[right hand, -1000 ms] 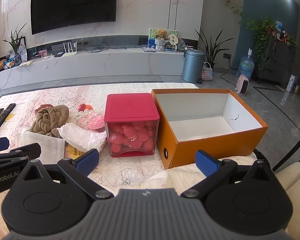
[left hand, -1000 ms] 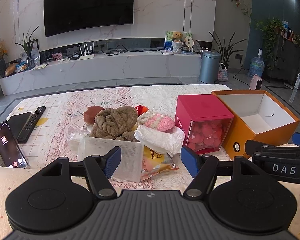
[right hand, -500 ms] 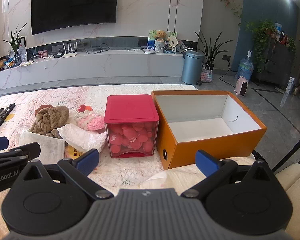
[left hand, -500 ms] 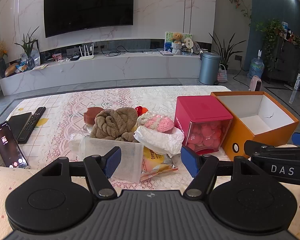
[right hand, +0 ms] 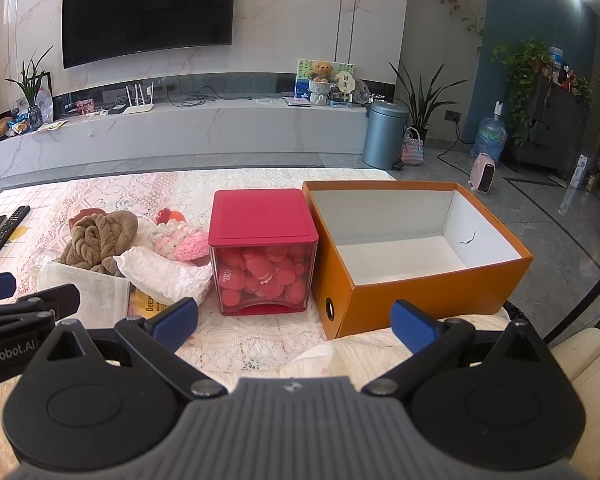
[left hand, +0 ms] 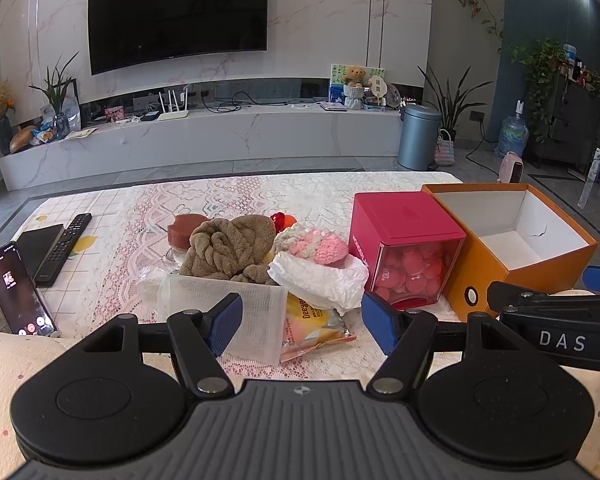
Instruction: Organize soft objects
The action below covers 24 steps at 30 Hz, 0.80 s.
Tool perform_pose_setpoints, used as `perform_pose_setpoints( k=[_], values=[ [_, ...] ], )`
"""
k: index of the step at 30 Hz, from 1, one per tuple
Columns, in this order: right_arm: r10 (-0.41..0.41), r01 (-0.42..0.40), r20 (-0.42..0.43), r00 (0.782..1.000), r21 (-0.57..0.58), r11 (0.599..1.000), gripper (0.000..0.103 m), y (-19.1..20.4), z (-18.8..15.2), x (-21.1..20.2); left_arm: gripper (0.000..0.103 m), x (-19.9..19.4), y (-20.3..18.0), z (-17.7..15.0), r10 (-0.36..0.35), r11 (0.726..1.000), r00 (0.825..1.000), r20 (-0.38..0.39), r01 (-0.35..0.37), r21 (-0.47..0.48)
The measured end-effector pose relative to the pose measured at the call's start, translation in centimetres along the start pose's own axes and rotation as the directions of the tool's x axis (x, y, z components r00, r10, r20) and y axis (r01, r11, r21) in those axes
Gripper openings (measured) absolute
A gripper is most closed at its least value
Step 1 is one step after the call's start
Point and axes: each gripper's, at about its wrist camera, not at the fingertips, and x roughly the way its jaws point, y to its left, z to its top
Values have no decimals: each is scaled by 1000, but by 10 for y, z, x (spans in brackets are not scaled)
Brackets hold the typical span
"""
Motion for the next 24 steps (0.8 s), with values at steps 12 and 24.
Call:
perform_pose_setpoints(
  k=[12,24],
  values=[
    [-2,2,-1,1000,-1,1000,101,0,0,0,81,0,0,0,-2,1000,1000,1,2,-1],
    [-4,3,-3,1000,-3,1000,101,0,0,0,81,-1,0,0,-4,1000,1000,1,4,-2]
  ],
)
